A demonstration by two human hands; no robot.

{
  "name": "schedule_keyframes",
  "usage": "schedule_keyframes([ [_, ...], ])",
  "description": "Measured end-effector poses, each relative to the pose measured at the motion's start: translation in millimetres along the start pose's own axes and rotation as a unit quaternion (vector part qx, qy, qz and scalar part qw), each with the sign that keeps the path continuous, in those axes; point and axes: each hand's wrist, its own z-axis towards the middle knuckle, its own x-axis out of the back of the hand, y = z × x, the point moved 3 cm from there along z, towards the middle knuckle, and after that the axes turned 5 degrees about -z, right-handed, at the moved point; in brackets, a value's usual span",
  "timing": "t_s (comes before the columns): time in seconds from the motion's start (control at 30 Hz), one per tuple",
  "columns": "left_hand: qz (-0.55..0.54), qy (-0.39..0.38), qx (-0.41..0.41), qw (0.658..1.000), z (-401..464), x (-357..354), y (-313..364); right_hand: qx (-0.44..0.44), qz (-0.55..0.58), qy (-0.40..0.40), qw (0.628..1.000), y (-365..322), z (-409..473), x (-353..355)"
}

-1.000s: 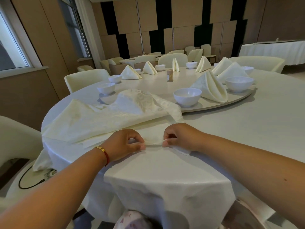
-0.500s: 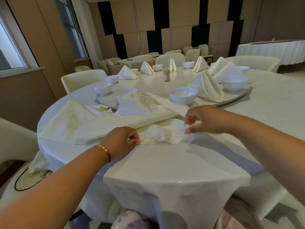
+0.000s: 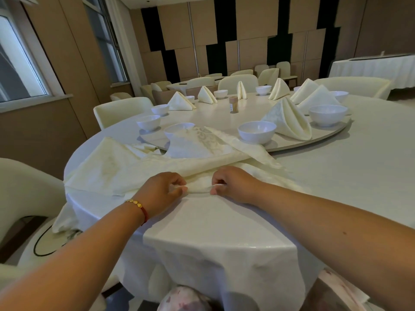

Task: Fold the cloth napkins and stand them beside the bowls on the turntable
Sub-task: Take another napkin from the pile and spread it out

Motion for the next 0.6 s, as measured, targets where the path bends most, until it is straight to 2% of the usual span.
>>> schedule_keyframes([
  [0.17,0.015,-0.02,-0.027,0.999,-4,16,-3,-0.027,0.014,-0.049,0.998,18,-20,31],
  [0.27,0.003,-0.066,-0.029,0.997,-9,15,0,-0.049,-0.015,-0.095,0.994,30,-34,61],
  [0.4,-0.008,-0.11,-0.042,0.993,-11,4,12,-0.093,-0.047,-0.114,0.988,42,-50,86],
  [0.47,-0.024,-0.102,-0.049,0.993,-11,1,23,-0.08,-0.041,-0.111,0.99,31,-55,83],
  [0.6,-0.053,-0.108,-0.067,0.99,-11,-6,47,0.012,-0.029,-0.067,0.997,-14,-55,51],
])
